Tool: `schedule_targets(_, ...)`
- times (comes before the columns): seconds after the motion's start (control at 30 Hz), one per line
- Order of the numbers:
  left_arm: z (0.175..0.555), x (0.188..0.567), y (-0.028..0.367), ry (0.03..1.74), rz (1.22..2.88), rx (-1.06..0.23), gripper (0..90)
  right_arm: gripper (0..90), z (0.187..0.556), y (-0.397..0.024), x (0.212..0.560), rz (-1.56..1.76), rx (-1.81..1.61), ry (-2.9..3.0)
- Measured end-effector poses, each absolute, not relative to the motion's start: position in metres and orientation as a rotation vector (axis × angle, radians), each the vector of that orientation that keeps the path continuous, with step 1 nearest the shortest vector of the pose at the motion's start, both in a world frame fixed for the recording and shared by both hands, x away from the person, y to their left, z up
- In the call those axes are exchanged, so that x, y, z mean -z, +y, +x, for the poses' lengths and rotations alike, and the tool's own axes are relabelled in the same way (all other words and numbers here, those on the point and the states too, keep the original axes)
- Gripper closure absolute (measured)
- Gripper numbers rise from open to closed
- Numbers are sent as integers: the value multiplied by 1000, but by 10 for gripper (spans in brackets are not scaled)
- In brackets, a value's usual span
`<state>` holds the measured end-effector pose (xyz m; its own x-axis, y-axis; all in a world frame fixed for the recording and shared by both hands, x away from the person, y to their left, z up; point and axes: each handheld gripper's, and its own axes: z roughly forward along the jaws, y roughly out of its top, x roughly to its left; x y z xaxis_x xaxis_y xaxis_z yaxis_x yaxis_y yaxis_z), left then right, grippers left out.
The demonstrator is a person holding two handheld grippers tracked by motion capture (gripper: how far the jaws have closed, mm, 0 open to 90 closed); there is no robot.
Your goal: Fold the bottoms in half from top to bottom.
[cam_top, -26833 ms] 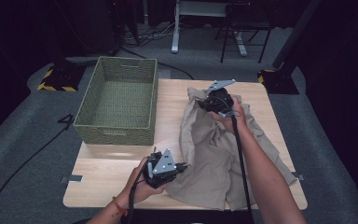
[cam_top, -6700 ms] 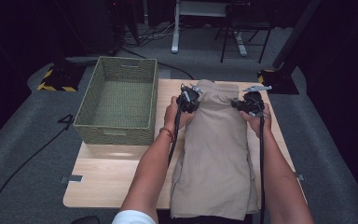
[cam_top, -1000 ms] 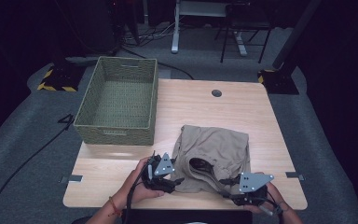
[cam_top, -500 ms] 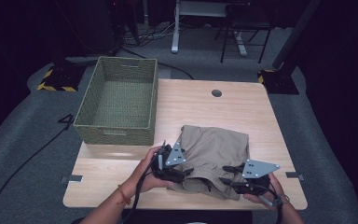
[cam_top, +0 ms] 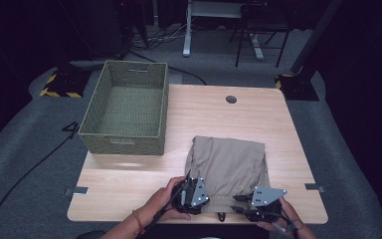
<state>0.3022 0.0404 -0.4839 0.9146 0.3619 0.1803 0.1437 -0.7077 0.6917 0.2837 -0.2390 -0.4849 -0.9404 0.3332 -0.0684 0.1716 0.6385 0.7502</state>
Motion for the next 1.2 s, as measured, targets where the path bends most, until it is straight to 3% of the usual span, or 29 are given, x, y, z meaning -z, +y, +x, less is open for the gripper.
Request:
schedule_targets(0.1,309,480,51,428,2304,-262,333,533,279,-240,481,418,-1182,2669)
schedule_targets(0.2,313,468,59,440,2283,-290,280,462,279,-246,470,435,-1174,2628)
schedule_targets(0.33,323,456,60,456,2256,-293,297,429,295,-257,455,613,-1206,2484)
schedule_targets(0.47,326,469,45,425,2331,-278,291,383,310,-253,462,651,-1140,2505)
schedule_targets(0.67,316,487,42,456,2328,-117,308,370,305,-261,481,709,-1165,2597)
schedule_targets(0.77,302,476,42,376,2357,-162,305,334,298,-266,477,663,-1173,2637)
schedule_targets(0.83,305,465,43,373,2342,-225,254,319,299,-266,468,625,-1129,2612)
schedule_targets(1.03,357,433,46,532,2283,-387,199,278,340,-271,434,717,-1090,2466)
schedule_targets(1.2,403,443,35,670,2296,-369,180,259,391,-278,439,864,-988,2415)
